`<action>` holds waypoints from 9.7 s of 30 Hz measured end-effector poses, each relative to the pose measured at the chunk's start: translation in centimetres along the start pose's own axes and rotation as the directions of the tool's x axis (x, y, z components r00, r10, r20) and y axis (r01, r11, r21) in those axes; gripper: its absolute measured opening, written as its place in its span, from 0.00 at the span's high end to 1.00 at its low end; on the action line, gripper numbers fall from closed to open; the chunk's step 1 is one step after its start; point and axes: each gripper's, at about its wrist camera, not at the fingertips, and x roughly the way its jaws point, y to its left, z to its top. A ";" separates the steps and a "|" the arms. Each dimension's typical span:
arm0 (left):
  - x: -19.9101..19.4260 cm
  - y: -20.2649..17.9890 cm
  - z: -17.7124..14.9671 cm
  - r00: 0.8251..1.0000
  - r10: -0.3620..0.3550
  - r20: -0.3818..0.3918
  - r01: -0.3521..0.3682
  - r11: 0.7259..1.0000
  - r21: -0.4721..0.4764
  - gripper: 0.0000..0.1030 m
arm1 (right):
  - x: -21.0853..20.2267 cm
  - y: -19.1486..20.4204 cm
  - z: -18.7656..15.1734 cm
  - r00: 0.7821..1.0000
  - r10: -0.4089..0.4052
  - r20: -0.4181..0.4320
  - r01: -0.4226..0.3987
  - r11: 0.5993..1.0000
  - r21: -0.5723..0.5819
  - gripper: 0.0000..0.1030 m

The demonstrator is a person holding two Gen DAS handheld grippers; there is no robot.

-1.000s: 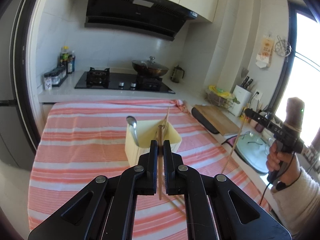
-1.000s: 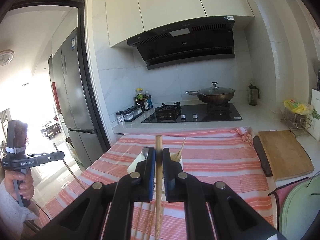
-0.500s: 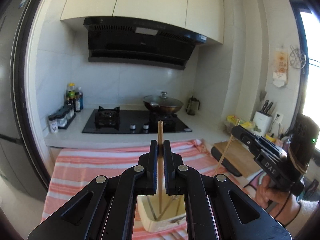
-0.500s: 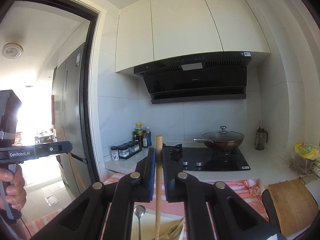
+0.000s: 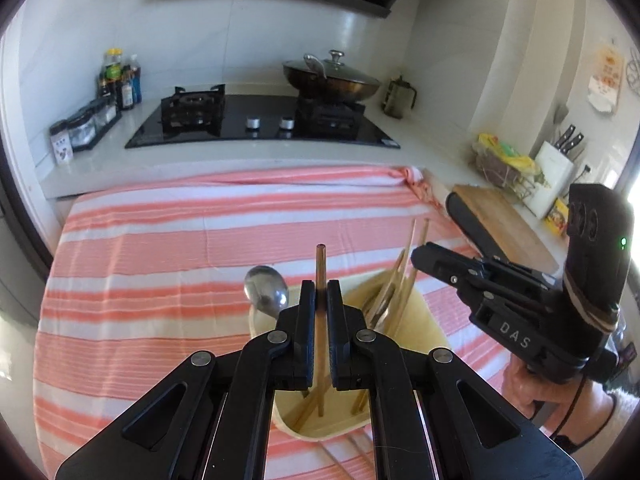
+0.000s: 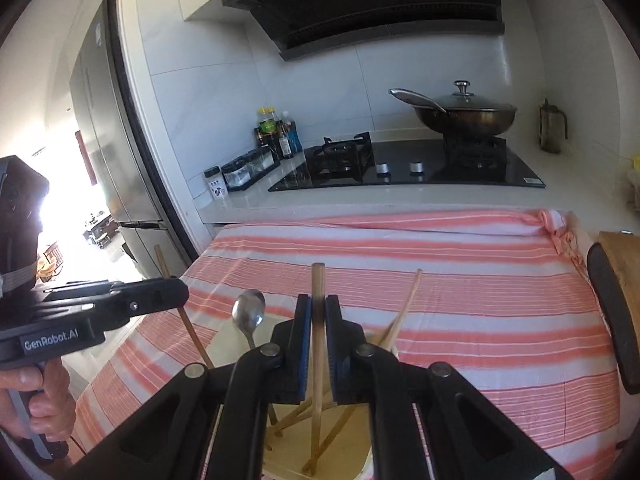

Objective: Organize utensils
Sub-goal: 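Carry both chopsticks into the white holder and open both grippers, then withdraw both grippers from the holder back over the remaining chopsticks, then move both open grippers over two more wooden chopsticks on the cloth, then close the right gripper on a chopstick while the left gripper closes on another, then lift both held chopsticks up over the white holder, then lower both chopsticks into the white holder and open both grippers, then withdraw both open grippers from the holder back over the cloth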

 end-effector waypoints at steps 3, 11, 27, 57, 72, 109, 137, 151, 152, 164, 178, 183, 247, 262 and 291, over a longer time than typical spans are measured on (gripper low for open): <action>0.1 0.0 -1.2 1.000 -0.010 -0.014 0.009 0.999 -0.031 0.74 | 0.1 -0.7 -0.3 1.000 -0.021 -0.006 0.021 0.999 0.037 0.87; -3.2 1.6 -9.9 0.996 -0.004 -0.089 0.000 0.999 -0.048 0.17 | -6.6 -2.0 -5.4 0.997 -0.076 0.010 0.076 0.997 0.034 0.55; -2.4 -1.2 -26.9 0.956 0.252 -0.150 -0.258 0.966 -0.022 0.16 | -15.5 -4.4 -26.9 0.910 -0.287 -0.298 0.298 0.954 -0.008 0.55; -1.1 -0.7 -27.2 0.947 0.261 -0.187 -0.268 0.963 -0.010 0.00 | -15.0 -3.9 -28.4 0.907 -0.323 -0.271 0.334 0.943 -0.006 0.44; -1.5 -2.4 -25.4 0.979 0.118 -0.166 -0.153 0.965 -0.212 0.01 | -15.0 -3.9 -28.4 0.906 -0.325 -0.271 0.335 0.942 -0.010 0.44; -4.9 -0.7 -29.1 0.942 0.295 -0.162 -0.308 0.949 -0.063 0.94 | -14.0 -0.3 -28.0 0.894 -0.292 -0.339 0.281 0.956 -0.081 0.93; -4.8 4.9 -29.2 0.927 0.320 -0.196 -0.336 0.940 -0.054 0.00 | -14.9 -3.7 -28.4 0.899 -0.334 -0.283 0.330 0.942 -0.066 0.40; -4.9 5.0 -29.3 0.928 0.319 -0.193 -0.335 0.941 -0.056 0.00 | -15.0 -3.8 -28.4 0.899 -0.335 -0.283 0.330 0.942 -0.067 0.39; -4.9 5.0 -29.3 0.928 0.319 -0.193 -0.335 0.941 -0.056 0.00 | -15.0 -3.8 -28.4 0.899 -0.334 -0.283 0.329 0.942 -0.066 0.39; -5.0 5.0 -29.2 0.933 0.298 -0.201 -0.313 0.948 -0.052 0.01 | -15.0 -3.8 -28.4 0.900 -0.332 -0.283 0.328 0.943 -0.064 0.38; -3.8 6.2 -27.3 0.919 0.203 -0.337 -0.208 0.978 0.023 0.03 | -15.7 -5.4 -27.5 0.859 -0.254 -0.444 0.264 0.964 -0.040 0.34; -2.1 5.8 -25.8 0.906 0.209 -0.369 -0.193 0.978 0.080 0.05 | -13.5 -6.1 -25.8 0.830 -0.242 -0.502 0.243 0.968 -0.065 0.40; -22.1 -2.5 -2.7 0.906 0.017 0.423 -0.045 0.997 0.055 0.97 | -24.8 5.0 -0.6 0.945 -0.125 0.303 0.175 0.974 -0.145 0.94; -4.6 -0.6 0.7 0.986 0.089 0.140 -0.087 0.996 -0.018 0.97 | -7.7 3.2 2.0 0.993 -0.037 0.113 0.048 0.994 -0.095 0.94; -3.6 0.2 -25.6 0.983 0.110 -0.149 -0.130 0.983 -0.132 0.33 | -12.6 -4.4 -22.7 0.926 -0.252 -0.281 0.256 0.966 -0.021 0.49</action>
